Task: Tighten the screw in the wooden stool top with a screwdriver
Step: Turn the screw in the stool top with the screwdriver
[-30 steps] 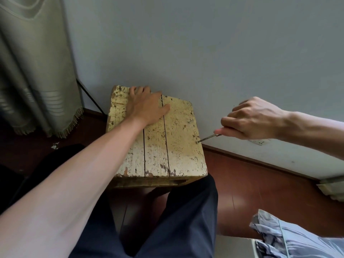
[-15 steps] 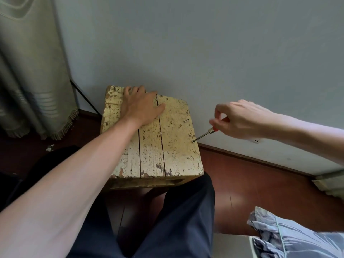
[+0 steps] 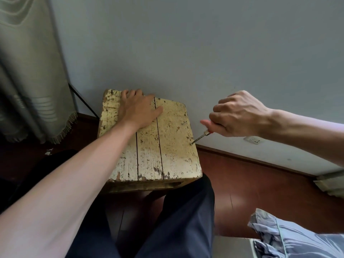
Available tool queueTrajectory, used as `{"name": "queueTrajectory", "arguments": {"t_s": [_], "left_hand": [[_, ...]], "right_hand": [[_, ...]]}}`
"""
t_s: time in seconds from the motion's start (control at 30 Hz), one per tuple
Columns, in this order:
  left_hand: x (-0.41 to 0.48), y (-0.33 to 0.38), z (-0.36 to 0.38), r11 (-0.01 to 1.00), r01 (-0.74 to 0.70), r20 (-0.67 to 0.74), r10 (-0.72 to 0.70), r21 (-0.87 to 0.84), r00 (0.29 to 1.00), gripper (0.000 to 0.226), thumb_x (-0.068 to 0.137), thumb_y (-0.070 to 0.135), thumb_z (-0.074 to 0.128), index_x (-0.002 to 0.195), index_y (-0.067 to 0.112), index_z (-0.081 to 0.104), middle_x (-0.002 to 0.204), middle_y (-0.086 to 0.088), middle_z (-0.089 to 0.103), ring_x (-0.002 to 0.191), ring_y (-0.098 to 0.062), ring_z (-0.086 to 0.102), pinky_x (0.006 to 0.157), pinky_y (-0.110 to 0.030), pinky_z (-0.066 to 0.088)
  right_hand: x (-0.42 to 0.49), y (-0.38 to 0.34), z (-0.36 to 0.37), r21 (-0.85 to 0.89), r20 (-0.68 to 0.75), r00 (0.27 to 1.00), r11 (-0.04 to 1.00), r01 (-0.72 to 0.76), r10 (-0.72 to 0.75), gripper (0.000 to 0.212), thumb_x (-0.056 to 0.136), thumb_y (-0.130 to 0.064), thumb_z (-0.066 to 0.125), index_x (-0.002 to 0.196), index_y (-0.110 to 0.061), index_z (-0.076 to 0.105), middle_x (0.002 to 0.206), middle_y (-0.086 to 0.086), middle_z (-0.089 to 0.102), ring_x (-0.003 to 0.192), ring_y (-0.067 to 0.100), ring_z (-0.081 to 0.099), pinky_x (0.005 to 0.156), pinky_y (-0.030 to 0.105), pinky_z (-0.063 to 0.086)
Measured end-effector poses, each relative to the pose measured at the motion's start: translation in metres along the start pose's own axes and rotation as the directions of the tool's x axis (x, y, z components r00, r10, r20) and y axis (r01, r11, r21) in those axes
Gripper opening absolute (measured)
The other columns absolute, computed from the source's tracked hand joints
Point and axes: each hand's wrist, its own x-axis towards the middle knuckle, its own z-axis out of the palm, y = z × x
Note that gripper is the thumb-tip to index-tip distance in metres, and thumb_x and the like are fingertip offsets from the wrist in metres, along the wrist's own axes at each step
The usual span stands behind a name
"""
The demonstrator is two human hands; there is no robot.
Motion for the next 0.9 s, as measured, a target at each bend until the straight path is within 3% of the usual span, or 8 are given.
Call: {"name": "queueTrajectory", "arguments": {"t_s": [0.07,0.17,0.27,0.47,0.57,0.67,0.8,0.9], "left_hand": [[0.0,0.0,0.0,1.0,0.004,-0.001,-0.004,-0.011,1.0,0.065,0.094,0.073,0.039,0.144,0.034,0.053,0.132,-0.008,0.057,0.131,-0.028,0.044,0.116,-0.046,0.02],[0.0,0.0,0.0,1.0,0.007,-0.002,-0.007,-0.012,1.0,0.064,0.094,0.072,0.04,0.143,0.033,0.054,0.132,-0.009,0.057,0.131,-0.028,0.044,0.116,-0.046,0.02],[-0.001,0.001,0.0,1.0,0.006,-0.004,-0.006,0.0,1.0,0.065,0.094,0.073,0.04,0.144,0.034,0.053,0.133,-0.009,0.057,0.131,-0.028,0.044,0.116,-0.046,0.02],[-0.002,0.003,-0.002,1.0,0.013,0.004,-0.013,-0.011,1.0,0.065,0.095,0.072,0.04,0.145,0.034,0.052,0.135,-0.008,0.055,0.133,-0.027,0.043,0.117,-0.046,0.019],[-0.002,0.003,-0.003,1.0,0.012,0.002,-0.012,-0.007,1.0,0.065,0.095,0.072,0.04,0.145,0.033,0.052,0.135,-0.008,0.056,0.133,-0.028,0.043,0.117,-0.047,0.02],[-0.001,0.002,-0.002,1.0,0.015,0.006,-0.015,0.001,1.0,0.066,0.095,0.072,0.04,0.146,0.033,0.051,0.136,-0.009,0.055,0.134,-0.028,0.043,0.118,-0.048,0.02],[0.0,0.002,0.0,1.0,0.009,0.002,-0.01,0.007,1.0,0.066,0.094,0.073,0.039,0.146,0.034,0.051,0.136,-0.008,0.056,0.133,-0.028,0.044,0.117,-0.047,0.021],[0.001,0.001,0.002,1.0,0.009,-0.002,-0.009,0.013,1.0,0.066,0.094,0.074,0.038,0.145,0.034,0.052,0.133,-0.007,0.056,0.131,-0.027,0.044,0.116,-0.047,0.021]], "right_hand": [[0.004,-0.005,0.002,0.013,0.086,0.973,0.977,-0.214,0.213,0.068,0.114,-0.042,0.03,0.048,-0.025,0.034,0.041,-0.005,0.038,0.033,0.017,0.036,0.049,0.02,0.022],[0.008,-0.009,0.009,0.064,0.217,0.815,0.825,-0.562,0.538,0.066,0.114,-0.037,0.038,0.052,-0.014,0.038,0.049,0.002,0.041,0.043,0.02,0.037,0.051,0.027,0.02],[0.006,-0.01,0.01,0.107,0.291,0.728,0.735,-0.669,0.621,0.063,0.114,-0.043,0.037,0.06,-0.011,0.048,0.057,0.006,0.048,0.05,0.022,0.041,0.051,0.029,0.022],[-0.005,-0.009,-0.001,0.23,0.25,0.9,0.881,-0.413,0.357,0.045,0.101,-0.061,0.04,0.1,-0.017,0.053,0.072,0.001,0.069,0.054,0.024,0.059,0.049,0.03,0.04],[-0.012,0.003,-0.003,0.234,0.049,0.997,0.969,-0.072,0.063,0.047,0.108,-0.049,0.05,0.091,-0.008,0.065,0.073,0.005,0.067,0.055,0.032,0.063,0.048,0.035,0.051],[-0.017,0.009,0.001,0.073,-0.072,0.989,0.988,0.133,-0.127,0.051,0.109,-0.041,0.053,0.074,-0.005,0.065,0.06,0.007,0.057,0.047,0.03,0.057,0.042,0.039,0.053],[-0.014,0.002,0.005,0.002,-0.087,0.994,0.998,0.069,-0.069,0.059,0.11,-0.039,0.047,0.061,-0.008,0.057,0.049,0.004,0.05,0.039,0.027,0.05,0.038,0.031,0.045],[-0.007,-0.008,0.005,0.009,0.069,0.987,0.989,-0.146,0.146,0.07,0.114,-0.043,0.027,0.066,-0.011,0.066,0.052,0.002,0.059,0.041,0.027,0.052,0.047,0.024,0.033]]}}
